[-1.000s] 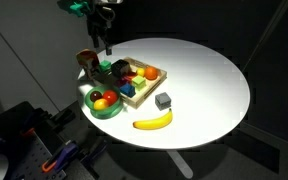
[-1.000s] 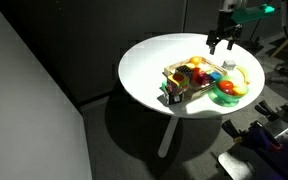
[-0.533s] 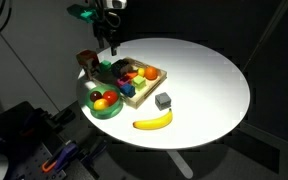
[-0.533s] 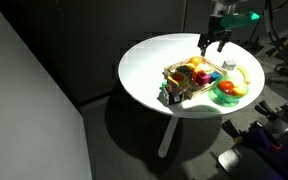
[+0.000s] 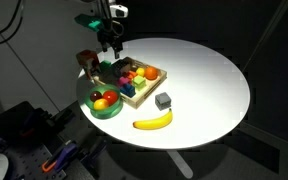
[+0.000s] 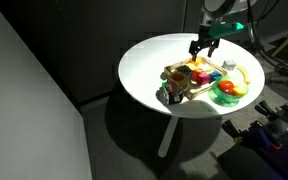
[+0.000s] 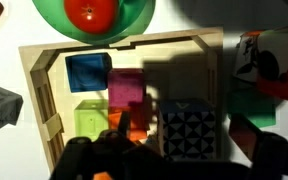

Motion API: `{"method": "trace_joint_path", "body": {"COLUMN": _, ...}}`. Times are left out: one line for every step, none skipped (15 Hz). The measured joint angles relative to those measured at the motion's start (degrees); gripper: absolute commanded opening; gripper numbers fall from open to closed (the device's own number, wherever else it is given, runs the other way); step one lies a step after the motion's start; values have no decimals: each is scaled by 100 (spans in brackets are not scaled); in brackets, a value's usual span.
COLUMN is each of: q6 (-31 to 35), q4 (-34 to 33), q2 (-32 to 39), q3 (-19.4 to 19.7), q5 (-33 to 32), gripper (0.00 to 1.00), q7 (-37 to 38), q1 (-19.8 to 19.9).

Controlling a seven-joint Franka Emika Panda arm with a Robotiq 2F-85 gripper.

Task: Pick up the block with the letter a on it and put it on the green block, push the block with the letter a on it over onto the table

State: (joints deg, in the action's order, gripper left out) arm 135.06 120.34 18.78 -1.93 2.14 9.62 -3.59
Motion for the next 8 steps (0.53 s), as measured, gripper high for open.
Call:
{"method": "trace_joint_path", "body": {"q6": 53, "q4": -68, "q2": 101, "q3": 0, "q5": -2, "gripper": 100, "q7": 2, "q1": -20}}
{"method": "trace_joint_path", "body": {"q6": 93, "q4": -138, "q2": 200, "q3": 0, "q5": -4, "gripper": 100, "q7": 5, "q1": -36}}
{"method": "trace_joint_path", "body": {"q6": 111, "q4": -216, "q2": 305, "q3": 2, "q5": -6, "gripper": 100, "q7": 6, "q1": -51}}
{"method": "trace_joint_path", "body": {"q6": 125, "q4": -290, "q2": 400, "q3": 6, "q5": -11, "gripper": 100, "q7": 9, "q1": -67}}
{"method": "trace_joint_path", "body": {"q6": 142, "q4": -373, "q2": 503, "q3": 14, "q5": -21, "gripper": 100, "q7": 12, "q1": -88}}
{"method": "trace_joint_path", "body": {"q6": 161, "q4": -451, "q2": 600, "q3": 22, "q5": -31, "gripper": 100, "q7": 18, "q1": -107}}
{"method": "trace_joint_path", "body": {"q6": 174, "q4": -532, "q2": 698, "q3": 32, "q5": -52, "gripper": 100, "q7": 28, "q1": -129}}
{"method": "trace_joint_path", "body": {"q6": 189, "q4": -613, "q2": 792, "q3": 46, "q5": -69, "gripper": 100, "q7": 36, "q1": -155}}
